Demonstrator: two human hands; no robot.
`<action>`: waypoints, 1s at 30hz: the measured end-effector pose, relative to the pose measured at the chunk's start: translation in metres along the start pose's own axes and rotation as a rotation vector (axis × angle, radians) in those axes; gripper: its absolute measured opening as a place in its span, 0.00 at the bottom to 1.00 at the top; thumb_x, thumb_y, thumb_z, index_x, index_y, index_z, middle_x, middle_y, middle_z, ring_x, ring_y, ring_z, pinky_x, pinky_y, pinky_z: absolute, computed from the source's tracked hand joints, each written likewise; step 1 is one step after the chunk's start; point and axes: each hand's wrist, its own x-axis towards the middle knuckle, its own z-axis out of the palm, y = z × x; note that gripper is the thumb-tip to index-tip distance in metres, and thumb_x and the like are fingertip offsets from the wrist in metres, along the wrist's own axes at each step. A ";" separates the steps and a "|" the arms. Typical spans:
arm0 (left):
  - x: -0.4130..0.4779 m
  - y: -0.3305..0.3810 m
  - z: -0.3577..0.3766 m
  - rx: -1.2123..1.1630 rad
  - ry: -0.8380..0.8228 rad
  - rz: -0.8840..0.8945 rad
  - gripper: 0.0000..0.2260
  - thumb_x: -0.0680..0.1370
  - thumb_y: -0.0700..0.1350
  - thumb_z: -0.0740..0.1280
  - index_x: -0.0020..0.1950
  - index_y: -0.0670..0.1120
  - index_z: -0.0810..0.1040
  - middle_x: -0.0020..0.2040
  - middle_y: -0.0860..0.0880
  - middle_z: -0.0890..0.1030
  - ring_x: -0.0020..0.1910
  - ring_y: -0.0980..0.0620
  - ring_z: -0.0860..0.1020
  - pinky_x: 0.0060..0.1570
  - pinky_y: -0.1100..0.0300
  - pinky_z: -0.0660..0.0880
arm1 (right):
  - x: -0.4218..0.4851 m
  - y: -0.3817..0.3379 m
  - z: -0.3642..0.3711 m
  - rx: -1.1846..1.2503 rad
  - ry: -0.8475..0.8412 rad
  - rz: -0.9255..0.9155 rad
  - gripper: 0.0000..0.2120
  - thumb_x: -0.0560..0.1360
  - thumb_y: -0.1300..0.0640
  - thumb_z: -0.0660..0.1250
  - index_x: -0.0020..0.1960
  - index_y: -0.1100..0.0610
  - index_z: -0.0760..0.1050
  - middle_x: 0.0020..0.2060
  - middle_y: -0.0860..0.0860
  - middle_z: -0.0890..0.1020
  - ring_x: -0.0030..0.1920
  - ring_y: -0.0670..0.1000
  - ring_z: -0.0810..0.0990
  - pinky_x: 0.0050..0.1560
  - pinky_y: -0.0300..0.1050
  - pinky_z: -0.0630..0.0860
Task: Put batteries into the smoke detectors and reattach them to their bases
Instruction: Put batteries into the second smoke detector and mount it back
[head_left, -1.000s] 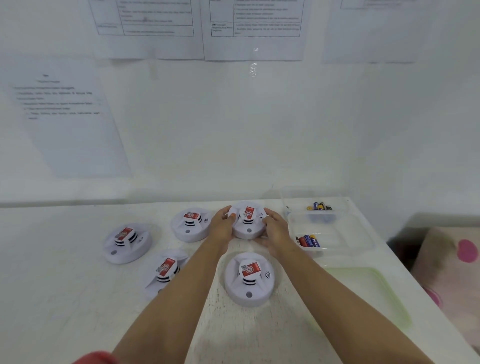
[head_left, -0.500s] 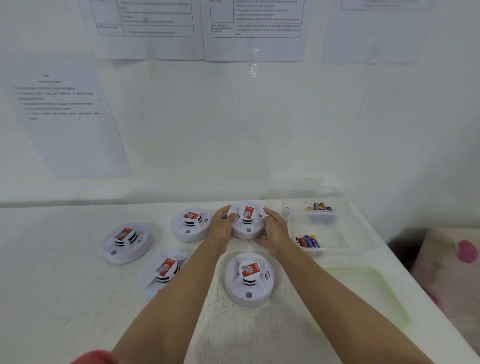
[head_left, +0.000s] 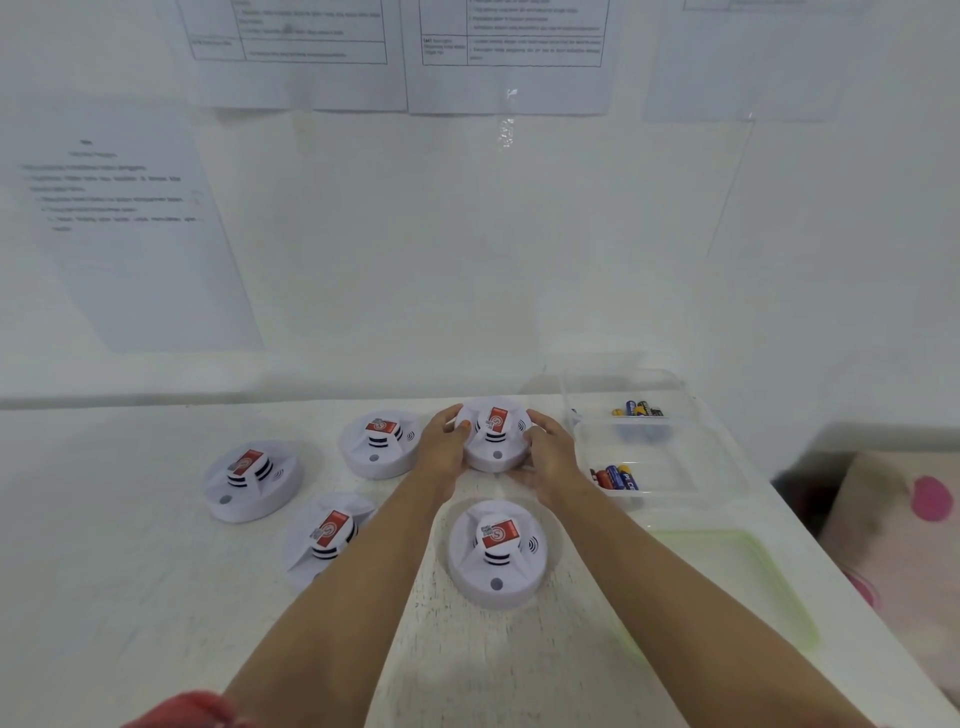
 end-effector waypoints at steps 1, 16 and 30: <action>0.000 0.001 0.000 0.002 0.001 0.000 0.15 0.80 0.38 0.60 0.67 0.43 0.70 0.65 0.42 0.75 0.63 0.42 0.74 0.63 0.44 0.71 | 0.002 0.001 0.000 -0.004 0.000 -0.006 0.21 0.76 0.68 0.53 0.67 0.58 0.70 0.62 0.56 0.76 0.53 0.55 0.75 0.53 0.51 0.77; 0.001 -0.002 0.001 0.252 -0.032 0.077 0.10 0.79 0.39 0.59 0.56 0.44 0.77 0.54 0.49 0.79 0.53 0.50 0.75 0.58 0.56 0.71 | 0.014 0.004 0.003 -0.262 0.085 -0.095 0.21 0.77 0.66 0.54 0.68 0.57 0.69 0.68 0.53 0.71 0.67 0.54 0.70 0.68 0.45 0.67; -0.007 0.001 0.007 0.396 0.015 0.135 0.14 0.78 0.33 0.54 0.35 0.47 0.60 0.34 0.48 0.62 0.35 0.53 0.60 0.34 0.61 0.55 | 0.017 0.007 0.000 -0.407 0.096 -0.139 0.21 0.78 0.66 0.54 0.70 0.58 0.67 0.70 0.53 0.69 0.70 0.53 0.67 0.67 0.42 0.64</action>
